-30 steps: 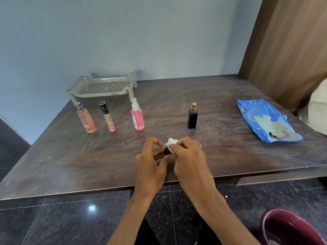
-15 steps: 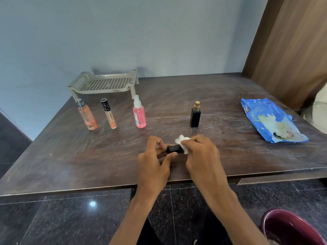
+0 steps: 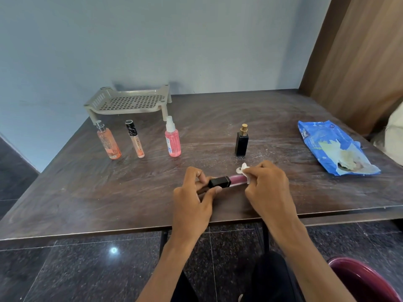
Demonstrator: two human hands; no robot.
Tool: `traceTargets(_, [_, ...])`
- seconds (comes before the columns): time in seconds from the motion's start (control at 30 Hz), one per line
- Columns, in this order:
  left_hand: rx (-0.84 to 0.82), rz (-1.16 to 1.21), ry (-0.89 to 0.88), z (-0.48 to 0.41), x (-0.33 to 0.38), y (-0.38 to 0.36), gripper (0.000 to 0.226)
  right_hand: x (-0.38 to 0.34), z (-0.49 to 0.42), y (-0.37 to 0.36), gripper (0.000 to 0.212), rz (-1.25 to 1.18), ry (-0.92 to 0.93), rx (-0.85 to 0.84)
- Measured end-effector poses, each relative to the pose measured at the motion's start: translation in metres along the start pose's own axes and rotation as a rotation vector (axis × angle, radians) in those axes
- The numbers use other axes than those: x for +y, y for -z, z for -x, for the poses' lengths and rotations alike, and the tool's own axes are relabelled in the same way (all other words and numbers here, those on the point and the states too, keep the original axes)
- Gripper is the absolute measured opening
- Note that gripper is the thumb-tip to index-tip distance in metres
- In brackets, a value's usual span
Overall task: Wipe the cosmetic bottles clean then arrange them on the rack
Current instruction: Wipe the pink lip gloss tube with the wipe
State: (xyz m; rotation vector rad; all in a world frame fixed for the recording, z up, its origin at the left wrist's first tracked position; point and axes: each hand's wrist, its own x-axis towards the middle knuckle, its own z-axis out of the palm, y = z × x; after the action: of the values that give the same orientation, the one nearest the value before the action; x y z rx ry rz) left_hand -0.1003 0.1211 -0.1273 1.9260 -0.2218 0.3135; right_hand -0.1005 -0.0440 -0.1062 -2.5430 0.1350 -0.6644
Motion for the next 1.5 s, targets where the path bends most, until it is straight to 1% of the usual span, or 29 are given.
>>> traceTargets(0.07, [0.002,0.006,0.005,-0.001,0.000,0.000,0.037,-0.009,0.002,-0.001,0.016,0.024,-0.006,-0.018])
traceTargets(0.17, [0.000,0.023,0.021,-0.001,-0.002,0.000,0.037,-0.035,0.016,-0.005,0.015,-0.025,0.095,-0.061])
traceTargets(0.27, [-0.007,0.023,0.004,0.000,-0.005,0.001,0.034,-0.059,0.030,-0.012,0.022,-0.072,0.180,-0.089])
traceTargets(0.43, [0.009,0.031,0.034,0.000,-0.004,0.001,0.034,-0.050,0.026,-0.012,0.026,-0.072,0.225,-0.112])
traceTargets(0.53, [0.008,-0.008,0.028,0.000,-0.002,-0.001,0.038,-0.030,0.018,-0.006,0.031,-0.055,0.186,-0.086])
traceTargets(0.67, [0.009,-0.024,0.008,0.000,0.001,0.000,0.036,-0.003,0.002,0.000,0.022,-0.016,0.037,-0.051])
traceTargets(0.73, [0.012,-0.034,-0.002,0.000,0.001,0.000,0.036,-0.002,0.000,0.001,0.020,0.020,-0.004,-0.054])
traceTargets(0.8, [0.015,-0.026,0.004,0.000,0.000,0.000,0.036,-0.012,0.003,0.001,0.018,0.044,0.001,-0.044])
traceTargets(0.87, [0.011,-0.012,0.020,-0.001,-0.002,0.000,0.036,-0.029,0.010,-0.001,0.017,0.005,0.058,-0.058])
traceTargets(0.97, [-0.007,0.009,0.018,-0.001,-0.005,0.001,0.032,-0.059,0.027,-0.008,0.025,-0.093,0.169,-0.109])
traceTargets(1.03, [-0.006,0.011,0.002,-0.001,-0.006,0.002,0.030,-0.066,0.032,-0.011,0.030,-0.123,0.201,-0.097])
traceTargets(1.13, [-0.002,0.018,0.019,-0.001,-0.006,0.003,0.032,-0.054,0.025,-0.013,0.024,-0.137,0.171,-0.106])
traceTargets(1.2, [0.006,0.008,0.029,-0.001,-0.006,0.002,0.034,-0.040,0.019,-0.011,0.020,-0.089,0.131,-0.108])
traceTargets(1.3, [0.008,-0.005,0.027,-0.002,-0.005,0.001,0.036,-0.015,0.006,-0.003,0.018,-0.028,0.038,-0.066])
traceTargets(1.37, [0.009,-0.023,0.022,-0.002,-0.003,0.002,0.036,-0.002,-0.002,0.002,0.019,0.000,-0.020,-0.071])
traceTargets(1.43, [0.006,-0.029,0.025,-0.002,-0.001,0.002,0.037,0.003,-0.005,0.002,0.020,0.036,-0.037,-0.078])
traceTargets(1.5, [0.001,-0.028,0.035,-0.002,-0.001,0.002,0.037,-0.003,-0.002,0.000,0.019,0.067,-0.012,-0.059])
